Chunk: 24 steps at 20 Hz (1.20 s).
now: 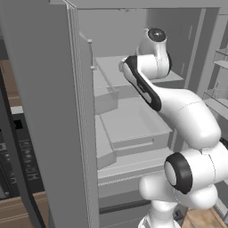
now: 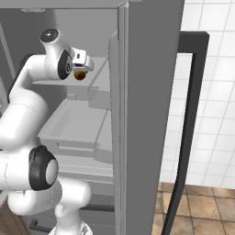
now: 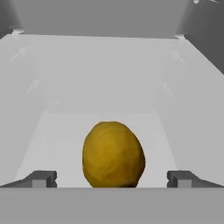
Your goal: Retrieve a lemon from the fridge and place it on the cutting board with the fish.
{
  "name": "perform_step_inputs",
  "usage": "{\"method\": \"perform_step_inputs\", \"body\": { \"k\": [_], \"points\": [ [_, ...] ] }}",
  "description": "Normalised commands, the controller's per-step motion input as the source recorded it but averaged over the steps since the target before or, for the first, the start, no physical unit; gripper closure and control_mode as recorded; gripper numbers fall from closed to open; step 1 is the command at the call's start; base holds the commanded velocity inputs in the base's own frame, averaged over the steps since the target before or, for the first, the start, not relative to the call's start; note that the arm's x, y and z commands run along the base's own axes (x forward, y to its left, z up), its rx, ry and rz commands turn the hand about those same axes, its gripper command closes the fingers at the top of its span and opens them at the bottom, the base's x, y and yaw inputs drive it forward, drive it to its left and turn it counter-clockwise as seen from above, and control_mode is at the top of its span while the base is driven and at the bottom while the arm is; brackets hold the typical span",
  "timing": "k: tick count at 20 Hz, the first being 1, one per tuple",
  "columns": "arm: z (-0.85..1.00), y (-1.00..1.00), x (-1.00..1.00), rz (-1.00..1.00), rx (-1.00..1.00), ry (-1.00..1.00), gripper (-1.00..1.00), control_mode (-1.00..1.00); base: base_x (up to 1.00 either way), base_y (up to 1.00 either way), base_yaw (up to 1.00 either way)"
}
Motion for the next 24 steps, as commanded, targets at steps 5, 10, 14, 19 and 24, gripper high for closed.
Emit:
{"method": "perform_step_inputs", "body": {
  "k": [5,10,14,19,24],
  "points": [
    [-0.09,0.0,0.16,0.0,0.0,0.0,-1.0,-1.0,0.0,0.0,0.0],
    [-0.1,0.0,0.19,0.0,0.0,0.0,-1.0,-1.0,0.0,0.0,0.0],
    [-0.11,0.0,0.16,0.0,0.0,0.0,-1.0,-1.0,0.0,0.0,0.0],
    [-0.13,0.0,0.13,0.0,0.0,0.01,-1.0,-1.0,0.0,0.0,0.0],
    [-0.08,0.0,0.1,0.0,0.0,0.02,-1.0,-1.0,0.0,0.0,0.0]
  ]
}}
